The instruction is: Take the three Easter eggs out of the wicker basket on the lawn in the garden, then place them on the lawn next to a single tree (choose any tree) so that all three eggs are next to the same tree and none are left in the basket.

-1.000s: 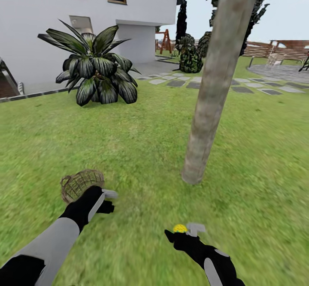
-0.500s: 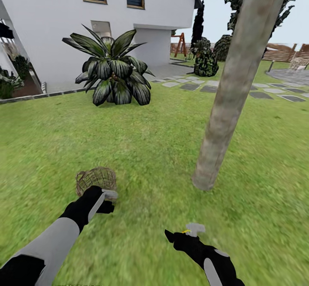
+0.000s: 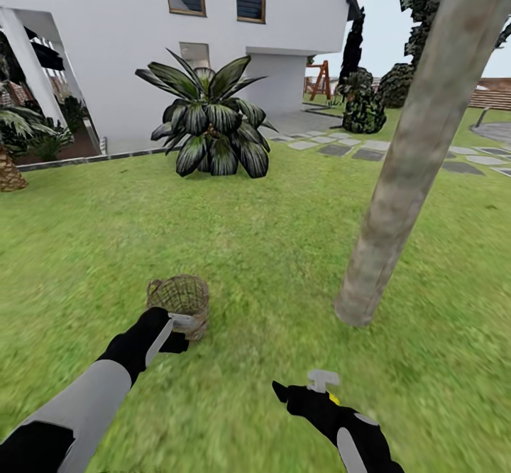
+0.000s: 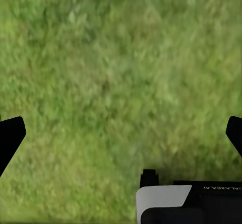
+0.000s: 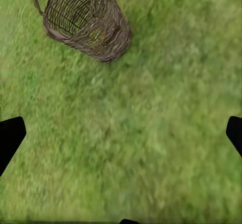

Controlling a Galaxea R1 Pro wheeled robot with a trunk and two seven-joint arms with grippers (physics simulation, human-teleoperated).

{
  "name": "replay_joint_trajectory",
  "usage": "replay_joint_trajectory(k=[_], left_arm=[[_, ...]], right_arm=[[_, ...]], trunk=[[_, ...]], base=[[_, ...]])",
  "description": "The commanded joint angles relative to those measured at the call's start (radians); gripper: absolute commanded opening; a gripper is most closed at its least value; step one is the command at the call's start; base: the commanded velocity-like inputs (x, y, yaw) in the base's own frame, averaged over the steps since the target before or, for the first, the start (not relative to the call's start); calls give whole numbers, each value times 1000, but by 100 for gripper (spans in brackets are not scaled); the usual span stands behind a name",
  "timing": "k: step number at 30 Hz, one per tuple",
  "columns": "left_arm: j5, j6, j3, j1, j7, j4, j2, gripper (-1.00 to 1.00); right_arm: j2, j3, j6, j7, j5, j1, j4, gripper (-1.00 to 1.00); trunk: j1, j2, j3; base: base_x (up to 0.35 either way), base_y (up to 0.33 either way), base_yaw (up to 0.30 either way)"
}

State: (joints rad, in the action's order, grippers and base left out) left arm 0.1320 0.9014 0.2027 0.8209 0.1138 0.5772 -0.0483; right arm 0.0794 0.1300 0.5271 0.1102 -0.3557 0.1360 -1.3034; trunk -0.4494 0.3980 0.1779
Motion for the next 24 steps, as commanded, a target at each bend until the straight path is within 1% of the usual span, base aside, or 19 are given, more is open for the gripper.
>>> replay_joint_trajectory(k=[1,24], left_arm=[[11,4,8,1,9,1,-1,100],[11,5,1,1,9,0,-2,100]], right_arm=[[0,-1,5,2,-2,1,2,100],[0,-2,5,2,-2,1,7,100]], trunk=[[-1,2,1],[-1,2,-28]], base=[[0,0,199],[0,0,199]])
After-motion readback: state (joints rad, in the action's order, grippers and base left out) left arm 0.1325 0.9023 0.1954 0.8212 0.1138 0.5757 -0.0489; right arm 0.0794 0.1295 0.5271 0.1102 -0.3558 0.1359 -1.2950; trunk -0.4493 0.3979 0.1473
